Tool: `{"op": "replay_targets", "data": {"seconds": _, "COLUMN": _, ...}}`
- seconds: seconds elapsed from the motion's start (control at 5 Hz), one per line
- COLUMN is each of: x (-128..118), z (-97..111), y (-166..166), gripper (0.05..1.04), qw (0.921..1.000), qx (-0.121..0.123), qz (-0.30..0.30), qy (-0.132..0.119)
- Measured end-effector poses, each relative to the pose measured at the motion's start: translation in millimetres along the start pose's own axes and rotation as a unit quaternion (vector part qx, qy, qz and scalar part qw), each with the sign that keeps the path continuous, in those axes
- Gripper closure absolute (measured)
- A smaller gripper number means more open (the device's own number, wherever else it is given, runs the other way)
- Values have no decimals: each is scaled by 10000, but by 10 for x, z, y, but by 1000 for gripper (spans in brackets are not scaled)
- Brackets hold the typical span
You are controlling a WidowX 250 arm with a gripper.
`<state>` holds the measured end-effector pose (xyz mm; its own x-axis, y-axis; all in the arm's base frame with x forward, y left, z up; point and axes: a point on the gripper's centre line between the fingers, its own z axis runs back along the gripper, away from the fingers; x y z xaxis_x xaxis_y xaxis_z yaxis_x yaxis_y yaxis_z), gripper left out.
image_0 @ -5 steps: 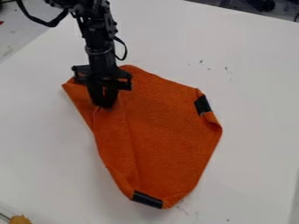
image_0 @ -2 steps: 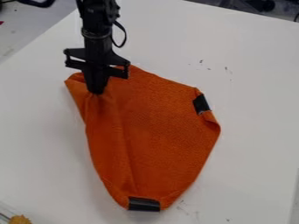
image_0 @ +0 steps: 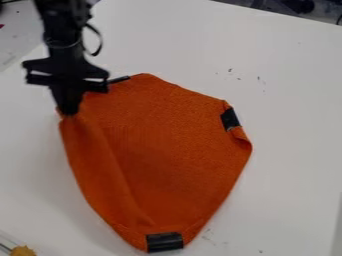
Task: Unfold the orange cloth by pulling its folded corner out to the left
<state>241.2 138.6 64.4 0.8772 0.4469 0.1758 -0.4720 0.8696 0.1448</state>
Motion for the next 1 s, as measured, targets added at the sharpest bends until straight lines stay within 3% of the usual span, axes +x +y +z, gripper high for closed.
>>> {"op": "replay_targets", "data": {"seconds": 0.4, "x": -376, "z": -321, "y": 475, "gripper": 968, "qw": 9966, "qx": -265, "qz": 763, "qy": 156}}
{"op": "replay_targets", "data": {"seconds": 0.6, "x": -522, "z": -475, "y": 508, "gripper": 798, "qw": 9939, "qx": -408, "qz": 1005, "qy": 215}}
{"op": "replay_targets", "data": {"seconds": 1.0, "x": -782, "z": -537, "y": 494, "gripper": 244, "qw": 9892, "qx": -467, "qz": 1333, "qy": 400}}
